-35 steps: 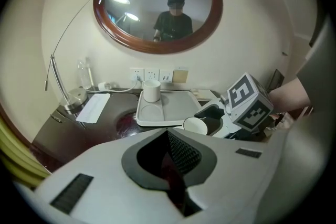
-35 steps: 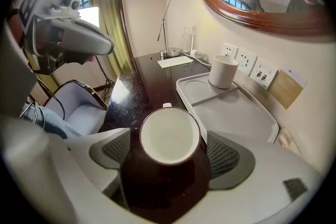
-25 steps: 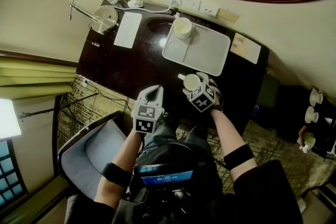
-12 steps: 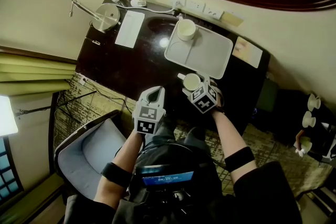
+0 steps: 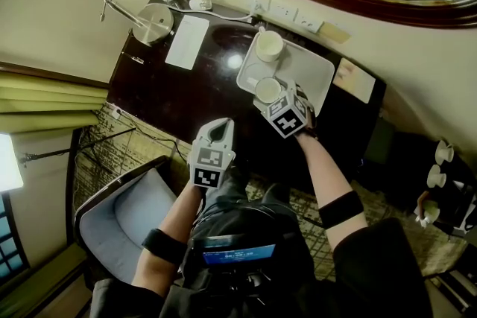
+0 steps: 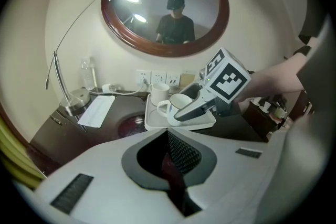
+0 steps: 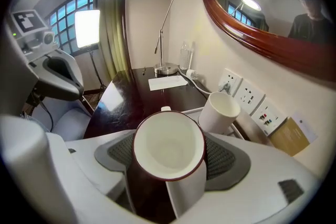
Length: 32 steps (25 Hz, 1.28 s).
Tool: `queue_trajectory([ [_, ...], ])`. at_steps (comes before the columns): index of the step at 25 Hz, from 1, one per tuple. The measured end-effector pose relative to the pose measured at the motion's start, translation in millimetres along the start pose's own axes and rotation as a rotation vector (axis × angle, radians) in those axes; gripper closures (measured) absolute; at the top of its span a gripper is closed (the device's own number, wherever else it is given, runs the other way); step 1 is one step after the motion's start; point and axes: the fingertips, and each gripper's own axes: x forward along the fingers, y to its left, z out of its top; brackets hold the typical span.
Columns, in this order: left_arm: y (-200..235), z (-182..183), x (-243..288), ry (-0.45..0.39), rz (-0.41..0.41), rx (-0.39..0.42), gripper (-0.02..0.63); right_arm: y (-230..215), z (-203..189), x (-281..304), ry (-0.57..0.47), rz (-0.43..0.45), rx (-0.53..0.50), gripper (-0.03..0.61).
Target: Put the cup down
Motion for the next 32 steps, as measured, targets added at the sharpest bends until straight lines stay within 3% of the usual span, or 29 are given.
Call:
queue_trajectory([
  [10, 22, -4, 1, 0.008, 0.024, -0.034, 0.613, -26, 39, 36, -0.019, -0.011, -0.003, 0.179],
  [26, 41, -13, -6, 0.013, 0.051, -0.06, 0.613, -26, 34, 62, -0.016, 0.006, 0.055, 0.175],
  [32, 40, -13, -8, 0.01, 0.055, -0.067, 0.613, -27, 29, 62, 0.001, -0.011, 0.034, 0.133],
])
